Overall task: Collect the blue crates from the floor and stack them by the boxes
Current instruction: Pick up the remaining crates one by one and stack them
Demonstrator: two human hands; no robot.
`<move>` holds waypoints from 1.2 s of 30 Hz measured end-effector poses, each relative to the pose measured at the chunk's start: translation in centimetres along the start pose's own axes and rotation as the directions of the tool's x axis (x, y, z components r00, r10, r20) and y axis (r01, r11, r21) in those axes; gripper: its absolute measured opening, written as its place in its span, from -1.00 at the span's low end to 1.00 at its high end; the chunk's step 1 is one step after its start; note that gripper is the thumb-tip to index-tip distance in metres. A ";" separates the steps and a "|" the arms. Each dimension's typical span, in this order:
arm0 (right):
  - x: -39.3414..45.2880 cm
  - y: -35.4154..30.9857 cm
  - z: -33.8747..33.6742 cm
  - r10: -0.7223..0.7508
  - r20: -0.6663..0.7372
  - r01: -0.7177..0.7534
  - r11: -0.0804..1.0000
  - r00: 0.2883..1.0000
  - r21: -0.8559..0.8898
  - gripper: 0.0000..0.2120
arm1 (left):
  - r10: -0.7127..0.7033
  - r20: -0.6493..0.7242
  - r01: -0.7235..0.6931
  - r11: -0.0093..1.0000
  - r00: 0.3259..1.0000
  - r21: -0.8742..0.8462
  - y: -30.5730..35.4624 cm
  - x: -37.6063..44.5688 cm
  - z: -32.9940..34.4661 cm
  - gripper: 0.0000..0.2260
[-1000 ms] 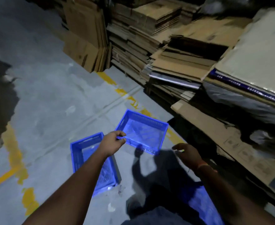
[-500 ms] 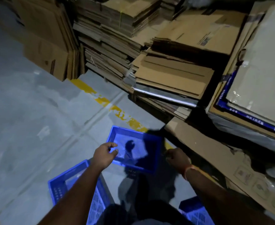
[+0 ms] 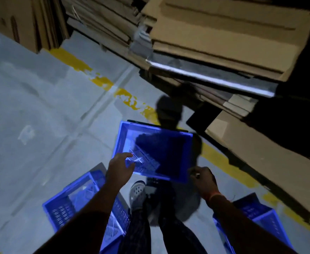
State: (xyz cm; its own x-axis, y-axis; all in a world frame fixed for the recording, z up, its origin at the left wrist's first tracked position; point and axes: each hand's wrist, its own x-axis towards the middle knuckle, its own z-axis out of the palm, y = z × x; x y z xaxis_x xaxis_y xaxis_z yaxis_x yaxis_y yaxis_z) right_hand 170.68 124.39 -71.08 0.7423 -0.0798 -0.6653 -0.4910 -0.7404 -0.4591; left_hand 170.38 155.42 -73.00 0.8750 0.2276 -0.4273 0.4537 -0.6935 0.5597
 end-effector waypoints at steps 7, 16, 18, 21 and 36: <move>10.2 5.3 8.3 -0.002 -0.073 -0.002 0.998 0.997 -0.061 -0.77 | 0.031 0.034 -0.037 0.976 0.999 0.216 -9.3 8.0 7.9 -0.57; 22.5 9.8 15.7 0.291 0.109 -0.281 0.955 0.951 -0.099 -0.64 | -0.083 -0.044 0.093 0.940 0.996 0.328 -16.5 17.7 16.0 -0.55; 24.3 10.3 16.0 0.229 -0.088 -0.236 0.968 0.969 -0.084 -0.65 | -0.071 -0.063 0.089 0.929 0.995 0.359 -17.3 19.3 16.9 -0.56; 26.1 10.7 16.5 0.132 -0.242 -0.177 0.969 0.961 -0.174 -0.63 | -0.083 -0.164 0.137 0.924 0.983 0.356 -18.4 21.2 17.9 -0.58; 26.9 13.4 13.6 0.153 0.014 -0.150 0.938 0.988 0.311 -0.74 | 0.009 0.065 -0.016 0.995 0.998 0.102 -20.7 23.9 12.3 -0.73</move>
State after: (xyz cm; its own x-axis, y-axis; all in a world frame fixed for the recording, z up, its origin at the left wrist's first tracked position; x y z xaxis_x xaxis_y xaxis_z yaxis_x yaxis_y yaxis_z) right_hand 177.85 121.42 -103.11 0.6516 -0.1828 -0.7362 -0.7141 -0.4752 -0.5140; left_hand 179.82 166.83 -103.51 0.8661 0.1762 -0.4678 0.4205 -0.7628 0.4912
